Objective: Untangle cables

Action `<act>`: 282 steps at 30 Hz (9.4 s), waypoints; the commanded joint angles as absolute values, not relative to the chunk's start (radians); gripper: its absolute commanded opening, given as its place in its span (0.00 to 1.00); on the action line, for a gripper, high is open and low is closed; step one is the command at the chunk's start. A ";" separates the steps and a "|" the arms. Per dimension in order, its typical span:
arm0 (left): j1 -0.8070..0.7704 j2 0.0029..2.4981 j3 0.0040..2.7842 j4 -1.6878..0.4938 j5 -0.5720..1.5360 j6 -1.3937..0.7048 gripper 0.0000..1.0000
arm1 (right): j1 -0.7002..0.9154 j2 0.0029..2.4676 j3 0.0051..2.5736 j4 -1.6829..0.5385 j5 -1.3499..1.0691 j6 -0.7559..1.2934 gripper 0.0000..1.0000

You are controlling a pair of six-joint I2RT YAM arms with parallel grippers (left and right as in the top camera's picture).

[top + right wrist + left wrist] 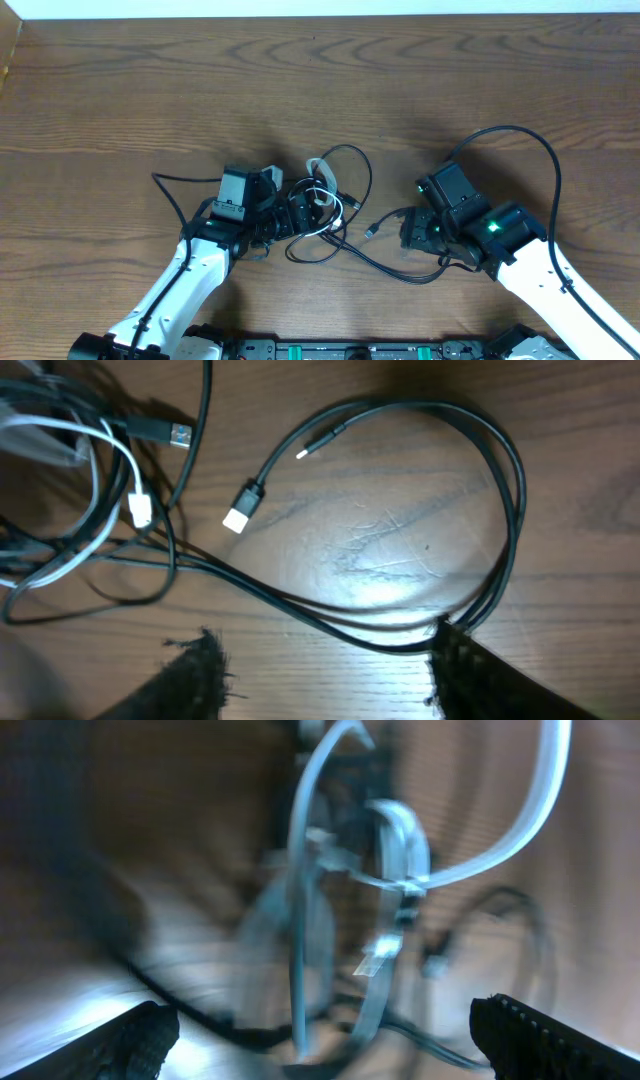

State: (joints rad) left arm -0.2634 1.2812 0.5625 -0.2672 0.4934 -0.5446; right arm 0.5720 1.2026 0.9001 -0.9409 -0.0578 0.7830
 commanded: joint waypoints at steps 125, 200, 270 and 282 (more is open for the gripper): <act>-0.257 0.799 0.524 -0.685 0.449 -1.192 0.79 | 0.894 1.156 0.858 -0.331 -0.082 0.694 0.01; -0.291 0.783 0.526 -0.102 0.830 -0.454 0.08 | 0.852 1.106 0.856 -0.518 -0.126 0.376 0.79; -0.294 0.870 0.526 0.117 1.162 -0.822 0.08 | 0.766 1.120 0.862 -0.410 -0.171 0.414 0.19; -0.294 0.883 0.526 0.115 1.161 -0.615 0.08 | 0.746 1.000 0.864 -0.514 0.022 0.414 0.01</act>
State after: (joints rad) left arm -0.2955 0.8768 0.5182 0.1089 1.1534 -0.6857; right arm 0.7647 1.0843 0.8555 -0.4870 -0.0975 0.4164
